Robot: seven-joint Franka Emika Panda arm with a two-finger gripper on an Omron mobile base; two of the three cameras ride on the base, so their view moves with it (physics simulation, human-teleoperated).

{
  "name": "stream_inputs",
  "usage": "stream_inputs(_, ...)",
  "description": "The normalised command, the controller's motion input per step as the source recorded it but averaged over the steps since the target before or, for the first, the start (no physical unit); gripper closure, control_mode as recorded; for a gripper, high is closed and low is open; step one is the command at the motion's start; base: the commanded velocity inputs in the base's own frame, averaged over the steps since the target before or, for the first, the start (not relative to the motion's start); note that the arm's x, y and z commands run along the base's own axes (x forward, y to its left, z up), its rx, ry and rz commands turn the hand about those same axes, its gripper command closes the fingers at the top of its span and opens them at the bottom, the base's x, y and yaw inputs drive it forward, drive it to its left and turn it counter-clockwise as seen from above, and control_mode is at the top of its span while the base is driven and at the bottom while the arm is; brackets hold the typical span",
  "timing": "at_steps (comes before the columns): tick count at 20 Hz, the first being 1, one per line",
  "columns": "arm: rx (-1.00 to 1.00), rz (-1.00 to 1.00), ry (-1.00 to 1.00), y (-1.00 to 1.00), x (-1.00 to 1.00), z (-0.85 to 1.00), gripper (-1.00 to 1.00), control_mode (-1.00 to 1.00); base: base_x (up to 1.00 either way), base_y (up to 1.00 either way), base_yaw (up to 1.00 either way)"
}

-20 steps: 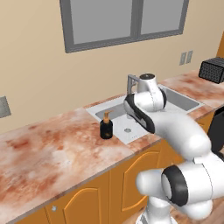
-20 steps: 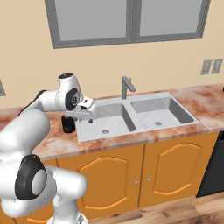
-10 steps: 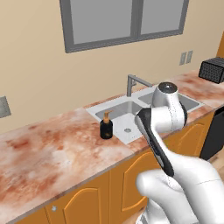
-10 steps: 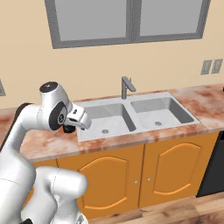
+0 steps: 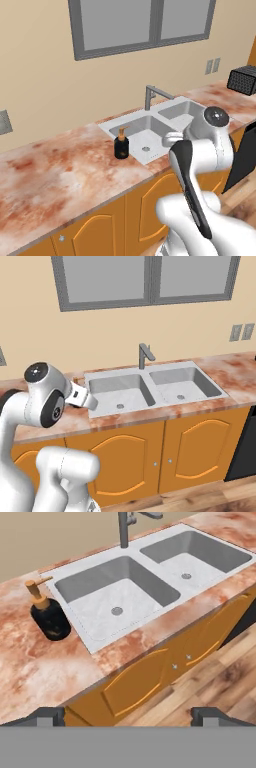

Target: Locate and retrieve the soap dispenser and soap dispenser from the cabinet. Place them next to the sink.

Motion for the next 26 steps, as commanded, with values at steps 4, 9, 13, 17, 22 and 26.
stream_inputs(4, 0.03, 0.02, -0.19, 0.0, -0.55, 0.27, -1.0, -1.0, 0.0, 0.0, 0.0)
stream_inputs(9, 0.03, 0.03, -0.2, 0.0, -0.52, 0.28, -1.0, -1.0, 0.0, 0.0, 0.0)
stream_inputs(13, 0.0, 0.01, -0.06, 0.01, -0.16, 0.1, -1.0, -1.0, 0.0, 0.0, 0.0)
stream_inputs(17, 0.0, 0.0, 0.0, 0.0, 0.0, 0.0, -1.0, -1.0, 0.0, 0.0, 0.0)
stream_inputs(22, 0.0, 0.0, 0.0, 0.0, 0.0, 0.0, -1.0, -1.0, 0.0, 0.0, 0.0)
stream_inputs(26, 0.0, 0.0, 0.0, 0.0, 0.0, 0.0, -1.0, 1.0, 0.0, -0.04, -0.1)
